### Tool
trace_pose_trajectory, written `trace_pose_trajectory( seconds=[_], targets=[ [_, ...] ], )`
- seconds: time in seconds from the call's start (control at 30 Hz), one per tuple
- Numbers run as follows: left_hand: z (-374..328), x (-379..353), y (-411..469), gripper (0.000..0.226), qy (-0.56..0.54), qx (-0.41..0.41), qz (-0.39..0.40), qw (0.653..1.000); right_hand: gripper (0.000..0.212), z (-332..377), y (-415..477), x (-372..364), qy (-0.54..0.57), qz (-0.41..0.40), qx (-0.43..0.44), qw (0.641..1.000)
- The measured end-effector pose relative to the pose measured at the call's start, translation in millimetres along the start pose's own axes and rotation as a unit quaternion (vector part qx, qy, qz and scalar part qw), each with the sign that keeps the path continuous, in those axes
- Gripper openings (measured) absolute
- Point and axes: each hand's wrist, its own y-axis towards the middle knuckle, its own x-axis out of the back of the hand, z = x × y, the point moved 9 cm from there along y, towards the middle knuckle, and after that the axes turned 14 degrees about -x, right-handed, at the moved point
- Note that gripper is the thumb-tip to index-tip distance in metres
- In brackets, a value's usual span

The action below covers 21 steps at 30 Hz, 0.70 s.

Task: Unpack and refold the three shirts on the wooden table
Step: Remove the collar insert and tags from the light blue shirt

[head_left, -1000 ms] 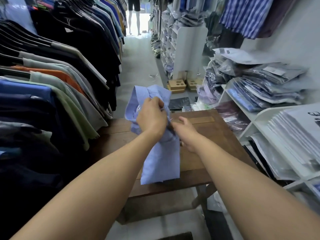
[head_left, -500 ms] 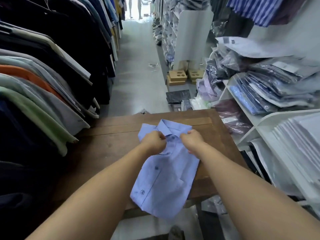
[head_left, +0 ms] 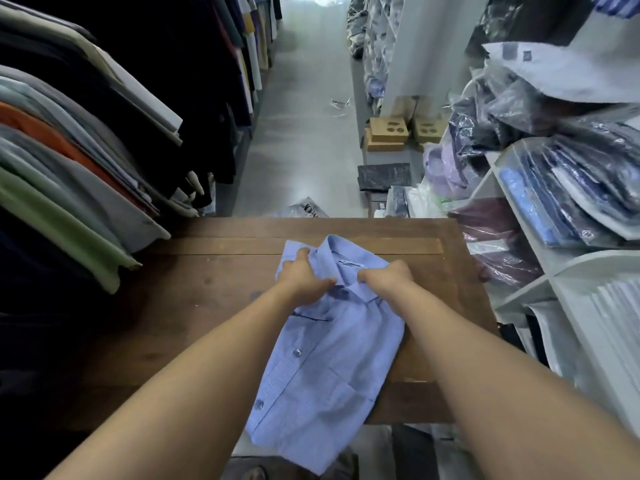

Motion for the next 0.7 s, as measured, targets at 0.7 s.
trace_pose_trajectory(
  seconds=[0.7],
  targets=[
    [-15.9,60.6,-89.8,0.083,-0.063,-0.17,-0.11,0.977,0.02,-1.6,-129.1,-20.4,0.168,0.101,0.116,0.974]
  ],
)
